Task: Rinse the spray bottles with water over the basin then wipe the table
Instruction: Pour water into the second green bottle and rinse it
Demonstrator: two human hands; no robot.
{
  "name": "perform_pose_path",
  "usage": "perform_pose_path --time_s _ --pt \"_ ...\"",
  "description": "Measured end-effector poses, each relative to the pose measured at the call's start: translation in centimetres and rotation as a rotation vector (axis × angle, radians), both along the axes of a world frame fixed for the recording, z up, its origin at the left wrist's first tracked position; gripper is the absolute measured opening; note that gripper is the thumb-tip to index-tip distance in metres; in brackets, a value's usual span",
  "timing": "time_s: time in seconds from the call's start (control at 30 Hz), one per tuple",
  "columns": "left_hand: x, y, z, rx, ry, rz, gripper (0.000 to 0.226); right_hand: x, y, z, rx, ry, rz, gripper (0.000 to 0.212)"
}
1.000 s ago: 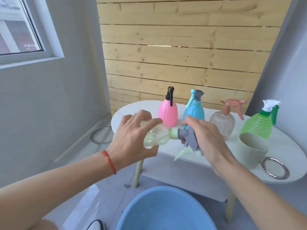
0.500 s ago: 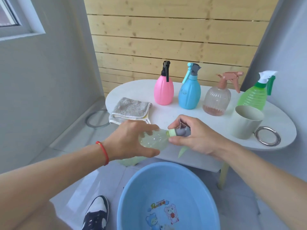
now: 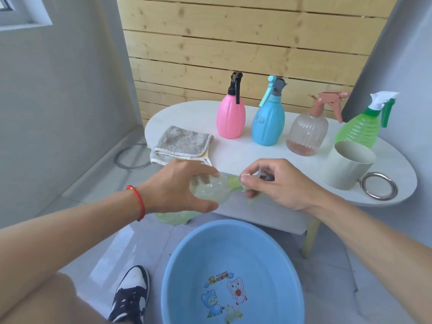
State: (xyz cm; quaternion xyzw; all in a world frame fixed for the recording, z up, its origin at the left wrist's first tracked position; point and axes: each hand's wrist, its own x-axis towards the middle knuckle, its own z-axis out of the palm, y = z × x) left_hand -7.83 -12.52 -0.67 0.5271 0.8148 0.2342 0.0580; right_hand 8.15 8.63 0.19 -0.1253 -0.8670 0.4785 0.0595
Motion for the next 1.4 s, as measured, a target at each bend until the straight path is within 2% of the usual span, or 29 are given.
perform_pose_path --time_s 0.13,0.2,0.4,0.5,0.63,0.73,0.87,1.0,1.1,1.2,1.27,1.33,1.4 --pt "-1.6 -1.0 -0.4 -0.063 -0.06 0.122 0.064 0.8 2.9 1.1 -0.148 0.069 -0.218 0.02" --pt "-2.4 -1.6 -0.8 -0.103 -0.088 0.199 0.064 1.2 4.7 0.9 -0.133 0.071 -0.312 0.025" --pt "-3.9 -2.2 -1.7 -0.227 -0.204 0.311 0.058 1.6 6.8 0.1 -0.104 0.039 -0.336 0.031" --pt "-4.4 -2.3 -1.8 -0.227 -0.223 0.361 0.059 1.3 7.1 0.3 -0.062 0.072 -0.372 0.025" --pt "-4.2 -2.3 -1.7 -0.208 -0.216 0.349 0.058 1.0 7.9 -0.1 0.21 0.123 -0.395 0.012" --pt "-3.9 -2.3 -1.7 -0.225 -0.19 0.329 0.063 0.9 7.9 -1.2 0.475 0.09 -0.4 0.017" --pt "-3.4 -2.0 -1.6 -0.234 -0.179 0.313 0.064 0.5 8.0 -3.2 0.729 -0.045 -0.276 0.029" --pt "-2.9 -1.7 -1.6 -0.249 -0.181 0.284 0.065 0.1 7.9 -3.6 0.806 -0.145 -0.185 0.046" --pt "-2.5 -1.3 -1.8 -0.25 -0.191 0.251 0.064 0.4 8.1 -3.2 0.804 -0.076 -0.209 0.041" --pt "-2.1 -0.9 -2.2 -0.209 -0.268 0.187 0.06 1.6 8.4 -1.5 0.85 0.204 -0.346 0.018" --pt "-1.7 -0.6 -2.6 -0.19 -0.324 0.139 0.057 3.1 8.8 0.1 0.887 0.283 -0.579 0.014" --pt "-1.2 -0.3 -3.2 -0.184 -0.373 0.103 0.054 4.9 9.7 1.3 0.878 0.177 -0.84 0.025" --pt "-0.7 0.2 -3.8 -0.183 -0.412 0.072 0.051 6.7 10.6 1.9 0.788 -0.09 -1.027 0.045"
